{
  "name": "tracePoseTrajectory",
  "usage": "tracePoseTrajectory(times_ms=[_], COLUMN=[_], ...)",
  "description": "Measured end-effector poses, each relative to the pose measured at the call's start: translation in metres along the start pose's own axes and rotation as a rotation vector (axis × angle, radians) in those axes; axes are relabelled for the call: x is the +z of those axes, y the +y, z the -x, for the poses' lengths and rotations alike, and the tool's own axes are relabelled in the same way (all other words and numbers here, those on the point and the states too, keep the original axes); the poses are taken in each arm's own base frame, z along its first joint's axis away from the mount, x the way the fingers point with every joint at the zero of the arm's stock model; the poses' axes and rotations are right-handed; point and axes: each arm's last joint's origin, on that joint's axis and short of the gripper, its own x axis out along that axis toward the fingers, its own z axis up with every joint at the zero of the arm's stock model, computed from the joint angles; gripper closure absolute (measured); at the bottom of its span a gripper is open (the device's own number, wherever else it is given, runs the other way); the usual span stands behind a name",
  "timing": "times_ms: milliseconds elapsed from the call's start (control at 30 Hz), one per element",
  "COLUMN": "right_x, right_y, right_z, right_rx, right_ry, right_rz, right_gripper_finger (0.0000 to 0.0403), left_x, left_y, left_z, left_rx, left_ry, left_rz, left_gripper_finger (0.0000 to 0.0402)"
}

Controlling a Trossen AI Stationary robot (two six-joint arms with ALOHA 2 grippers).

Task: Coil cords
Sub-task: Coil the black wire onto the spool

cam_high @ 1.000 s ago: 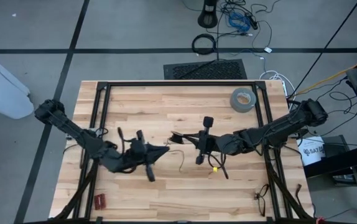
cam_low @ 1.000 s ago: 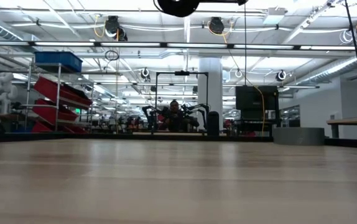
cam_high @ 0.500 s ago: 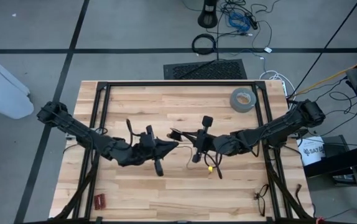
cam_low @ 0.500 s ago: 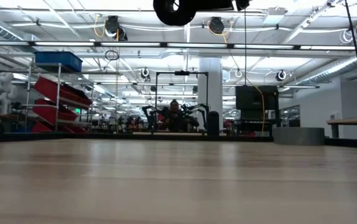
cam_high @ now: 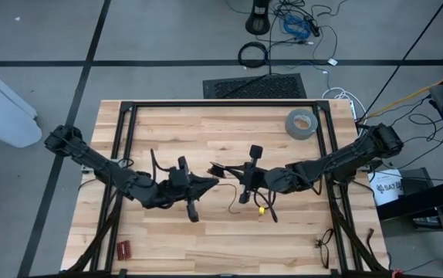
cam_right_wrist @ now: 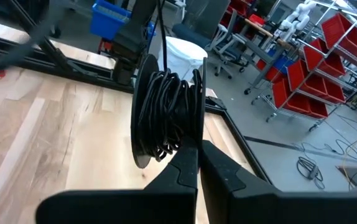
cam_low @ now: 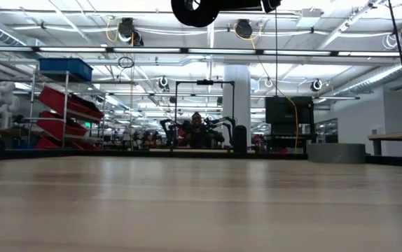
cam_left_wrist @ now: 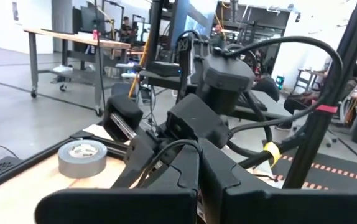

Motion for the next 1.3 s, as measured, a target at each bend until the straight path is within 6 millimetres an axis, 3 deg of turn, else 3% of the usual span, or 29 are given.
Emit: tracePoseTrajectory(times_ms=[267,700,1300], right_x=[0.000,-0.003,-0.001], right_y=[-0.002,-0.002,-0.002], right_z=[-0.001,-0.002,-0.002], right_rx=[-0.006,-0.004,-0.005], right_ry=[0.003,0.023,0.010], right_rz=[-0.009,-0.005,-0.049], right_gripper_finger=[0.0403,0.0403,0.0403], left_x=[-0.006,-0.032,-0.048], left_y=[0.002,0.009,0.001], left_z=[-0.007,-0.033,-0.031], left_rx=[-0.012,-0.037,-0.108], left_ry=[0.012,0.062,0.146], left_rz=[0.008,-0.020,-0.066], left_gripper_finger=[0.0400,0.0400,0.0400])
